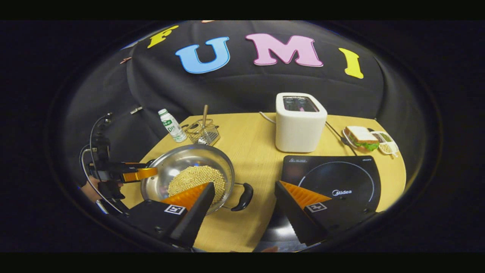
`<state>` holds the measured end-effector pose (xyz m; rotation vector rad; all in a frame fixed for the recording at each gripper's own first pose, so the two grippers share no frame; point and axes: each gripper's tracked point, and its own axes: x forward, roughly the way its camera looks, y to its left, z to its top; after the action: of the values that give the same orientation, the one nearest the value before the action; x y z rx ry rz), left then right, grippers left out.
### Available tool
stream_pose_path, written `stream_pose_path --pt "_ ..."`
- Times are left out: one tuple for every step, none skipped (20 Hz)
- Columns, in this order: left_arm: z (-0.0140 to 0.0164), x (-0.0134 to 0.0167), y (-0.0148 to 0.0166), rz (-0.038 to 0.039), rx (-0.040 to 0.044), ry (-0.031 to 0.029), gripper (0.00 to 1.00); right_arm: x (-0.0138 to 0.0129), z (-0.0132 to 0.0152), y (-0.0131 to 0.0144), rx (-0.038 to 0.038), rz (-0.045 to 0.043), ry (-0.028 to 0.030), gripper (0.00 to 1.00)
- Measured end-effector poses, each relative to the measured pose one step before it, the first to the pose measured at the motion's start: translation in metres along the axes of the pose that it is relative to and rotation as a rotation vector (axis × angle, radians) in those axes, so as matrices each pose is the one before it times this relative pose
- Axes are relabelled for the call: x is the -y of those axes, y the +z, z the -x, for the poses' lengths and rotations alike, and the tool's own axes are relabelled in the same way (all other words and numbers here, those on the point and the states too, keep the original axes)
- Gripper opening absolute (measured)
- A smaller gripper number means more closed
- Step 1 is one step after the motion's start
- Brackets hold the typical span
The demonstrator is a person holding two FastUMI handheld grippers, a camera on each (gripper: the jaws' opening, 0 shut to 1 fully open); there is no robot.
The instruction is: First push the handle of the pot to place it horizontally, then grasp the pot with both hands and set it on the induction cooktop.
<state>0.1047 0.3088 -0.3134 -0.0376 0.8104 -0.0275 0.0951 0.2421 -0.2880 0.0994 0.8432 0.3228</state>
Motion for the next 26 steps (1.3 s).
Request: stream_pose_path --pt "-0.00500 -0.00025 -0.00198 -0.00395 -0.01081 0.00048 0.90 -0.00256 -0.00965 -0.00443 -0.02351 -0.00231 -0.00190 0.99" --pt "-0.00334 0.00167 -0.00036 -0.00288 -0.00500 0.00063 0.90 -0.00252 -0.00801 -0.00296 -0.01802 -0.00149 0.00013 0.99" --pt "-0.00244 0.00044 0.00114 -0.00086 0.00119 0.00067 0.89 -0.00272 -0.00906 -0.00328 -0.01949 -0.00377 0.00417 0.99" --pt "-0.00116 0.00087 0.00052 -0.00057 -0.00251 -0.00140 0.87 0.00039 -0.00791 -0.00572 -0.02001 -0.00408 -0.00544 0.98" --pt "-0.00253 -0.00083 0.00006 -0.00197 -0.00216 0.00017 0.86 0.00082 -0.00722 -0.00487 -0.02128 -0.00612 -0.00871 0.96" --pt "-0.00292 -0.00102 0.00087 -0.00123 -0.00224 0.00300 0.86 0.00014 -0.00645 -0.00555 -0.02092 -0.01224 -0.01007 0.94" --pt "-0.00129 -0.00294 -0.00073 -0.00051 -0.00034 0.00692 0.85 0.00065 -0.00568 -0.00420 -0.01715 -0.01446 -0.00502 0.92" --pt "-0.00120 -0.00193 -0.00007 0.00139 -0.00104 0.00542 0.80 0.00037 -0.00575 -0.00308 -0.01263 -0.01336 -0.00257 0.92" --pt "0.00008 -0.00103 -0.00027 0.00150 -0.00212 0.00205 0.77 0.00374 -0.00383 -0.00125 -0.00969 -0.00827 -0.01642 0.87" --pt "-0.00166 0.00089 0.00029 0.00217 0.00083 -0.00231 0.71 0.00165 -0.00531 -0.00219 -0.00804 -0.01138 -0.01079 0.75" --pt "-0.00058 -0.00076 -0.00052 0.00125 0.00437 -0.00106 0.72 -0.00054 -0.00390 0.00062 -0.00015 -0.01489 -0.00633 0.77" --pt "-0.00032 0.00050 -0.00028 0.00062 0.00274 -0.00370 0.72 -0.00080 -0.00250 0.00061 0.00090 -0.01175 -0.00631 0.71" --pt "0.00041 -0.00026 -0.00014 0.00145 0.00381 -0.00415 0.72 0.00304 -0.00251 0.00055 0.00171 -0.00182 -0.02256 0.66" --pt "0.00119 0.00045 0.00010 0.00290 0.00259 -0.00342 0.72 0.00259 -0.00022 0.00037 -0.00019 0.00667 -0.01465 0.65" --pt "-0.00056 -0.00034 0.00037 0.00195 0.00332 -0.00094 0.70 -0.00025 -0.00747 0.00057 0.01693 0.00051 -0.00836 0.60" --pt "0.00057 0.00020 0.00039 0.00148 0.00167 0.00228 0.68 -0.00085 0.00663 -0.00082 0.00324 0.01459 -0.01350 0.61" --pt "0.00248 -0.00034 0.00010 0.00159 0.00376 0.00239 0.67 0.00021 0.00046 0.00085 0.00582 0.01495 -0.00530 0.57" --pt "0.00043 0.00102 -0.00013 0.00326 -0.00260 0.00077 0.66 -0.00032 0.00006 -0.00162 -0.00508 0.00345 -0.00210 0.58" --pt "-0.00094 0.00100 0.00011 0.00508 -0.00223 -0.00233 0.65 0.00071 0.00150 -0.00050 -0.00450 0.00253 -0.00014 0.58" --pt "0.00100 0.00171 -0.00089 0.00778 -0.00597 -0.00244 0.63 0.00141 0.00112 -0.00105 -0.00977 0.00859 0.00123 0.58" --pt "0.00327 0.00268 -0.00177 0.01058 -0.00632 -0.00092 0.63 0.00210 0.00293 -0.00061 -0.00807 0.00711 -0.00303 0.54" --pt "0.00370 0.00210 -0.00087 0.00356 -0.00581 0.00378 0.62 0.00125 0.00368 0.00072 -0.00178 0.00223 0.00018 0.58" --pt "0.00421 0.00188 0.00092 0.00021 0.00029 0.00525 0.61 0.00134 0.00430 0.00166 0.00082 0.00755 0.00222 0.58" --pt "0.00544 0.00241 0.00068 -0.00139 -0.00512 0.00579 0.62 0.00195 0.00466 0.00151 0.00172 0.00963 0.00391 0.58" --pt "0.00573 0.00392 0.00245 -0.00112 -0.00371 0.00204 0.62 0.00330 0.00565 0.00208 0.00058 0.00774 0.00306 0.58" --pt "0.00574 0.00628 0.00196 0.00013 -0.00468 0.00078 0.62 0.00351 0.00616 0.00059 -0.00349 0.00393 0.00107 0.58"
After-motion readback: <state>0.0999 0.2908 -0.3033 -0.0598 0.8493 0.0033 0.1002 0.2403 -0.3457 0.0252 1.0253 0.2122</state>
